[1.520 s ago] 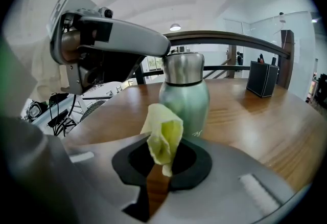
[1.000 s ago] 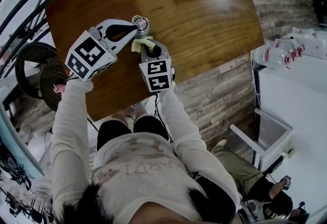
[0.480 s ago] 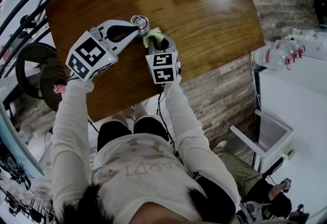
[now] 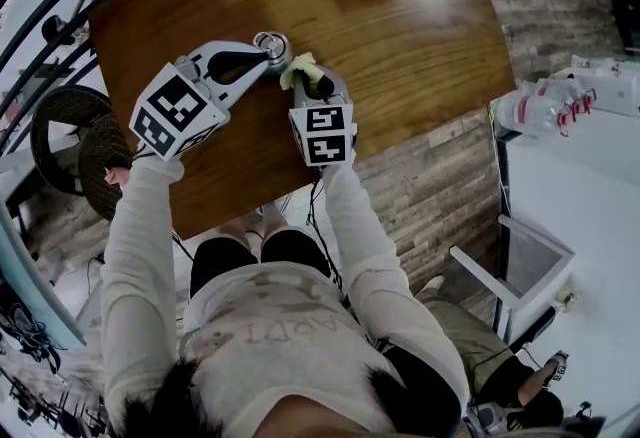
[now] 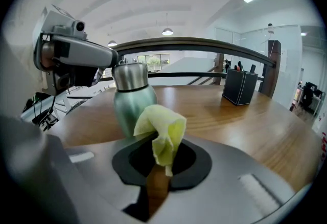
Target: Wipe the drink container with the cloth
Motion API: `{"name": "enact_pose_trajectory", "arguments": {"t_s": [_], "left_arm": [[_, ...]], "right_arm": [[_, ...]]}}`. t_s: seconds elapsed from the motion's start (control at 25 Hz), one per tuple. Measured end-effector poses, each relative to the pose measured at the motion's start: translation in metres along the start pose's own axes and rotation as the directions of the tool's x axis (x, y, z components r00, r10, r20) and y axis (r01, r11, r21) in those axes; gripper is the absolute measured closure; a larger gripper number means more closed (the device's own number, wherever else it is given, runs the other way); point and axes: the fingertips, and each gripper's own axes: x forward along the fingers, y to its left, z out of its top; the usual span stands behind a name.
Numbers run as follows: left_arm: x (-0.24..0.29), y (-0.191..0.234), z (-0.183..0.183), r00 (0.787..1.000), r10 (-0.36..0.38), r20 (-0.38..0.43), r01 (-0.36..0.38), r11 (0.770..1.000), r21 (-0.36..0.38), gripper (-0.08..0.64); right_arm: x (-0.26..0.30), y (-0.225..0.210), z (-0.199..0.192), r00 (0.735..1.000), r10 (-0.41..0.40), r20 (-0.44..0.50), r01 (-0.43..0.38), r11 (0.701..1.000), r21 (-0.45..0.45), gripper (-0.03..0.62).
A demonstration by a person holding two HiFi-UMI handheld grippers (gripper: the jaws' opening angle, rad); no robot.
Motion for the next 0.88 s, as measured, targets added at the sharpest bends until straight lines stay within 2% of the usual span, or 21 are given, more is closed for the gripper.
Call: {"name": "enact_pose_trajectory", "arguments": {"t_s": [0.28,0.6,0.88], "left_arm": [[-0.007,-0.006,-0.003,0.998,0.055,-0.020,-0.054,0.998,0.040,0.558],[-0.047,-0.014,-0.004,0.986,0.145,0.088,-0.141,0.989,-0.046,0.558],[-0.090,-0.024,-0.009,0.961,0.230,0.150,-0.214,0.970,-0.120,0.558]], "right_arm": [[-0.030,0.011,0.008,0.998,0.009,0.056,-0.012,0.999,0.051,0.548],[-0.066,0.021,0.019,0.993,0.003,0.120,-0.015,0.995,0.096,0.548],[-0.100,0.038,0.033,0.986,-0.009,0.169,-0.009,0.994,0.107,0.548]]}}
